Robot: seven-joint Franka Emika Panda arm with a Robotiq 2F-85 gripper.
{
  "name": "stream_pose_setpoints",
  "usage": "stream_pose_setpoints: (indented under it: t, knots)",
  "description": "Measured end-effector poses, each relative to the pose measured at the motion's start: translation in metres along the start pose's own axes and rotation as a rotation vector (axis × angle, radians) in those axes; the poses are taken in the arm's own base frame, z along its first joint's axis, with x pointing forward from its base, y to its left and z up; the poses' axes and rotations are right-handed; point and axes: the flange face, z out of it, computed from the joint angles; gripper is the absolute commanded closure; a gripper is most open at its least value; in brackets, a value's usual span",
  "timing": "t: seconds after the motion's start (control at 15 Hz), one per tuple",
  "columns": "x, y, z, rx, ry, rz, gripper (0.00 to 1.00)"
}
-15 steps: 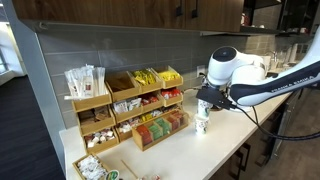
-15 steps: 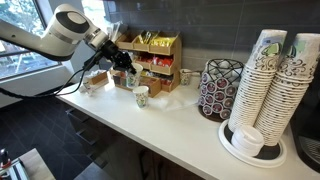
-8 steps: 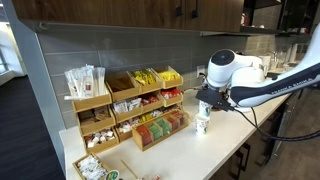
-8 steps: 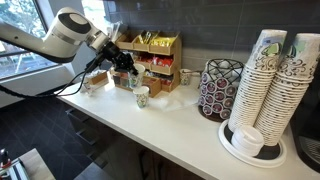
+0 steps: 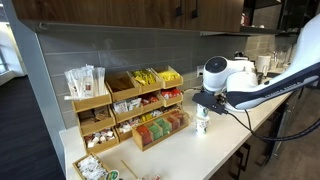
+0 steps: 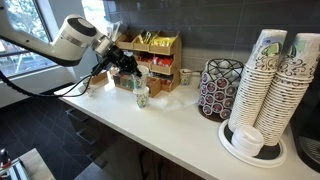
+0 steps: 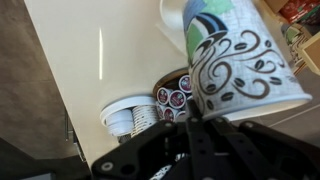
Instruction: Pick up one paper cup from the stack and place it right side up on the kitchen counter, pick up the upside down cup and place it in the paper cup to the right
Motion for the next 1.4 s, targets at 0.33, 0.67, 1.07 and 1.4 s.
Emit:
stream_pose_setpoints:
  t: [0.33, 0.67, 1.07, 1.4]
  knots:
    - [-0.011, -0.006, 0.017, -0.034, -0.006, -0.012, 0.96]
    - [-0.011, -0.003, 0.028, -0.085, 0.010, -0.017, 0.49]
    - [0.006, -0.007, 0.016, -0.079, 0.032, 0.003, 0.03]
    - [0.021, -0.012, -0.015, 0.032, 0.013, -0.081, 0.00]
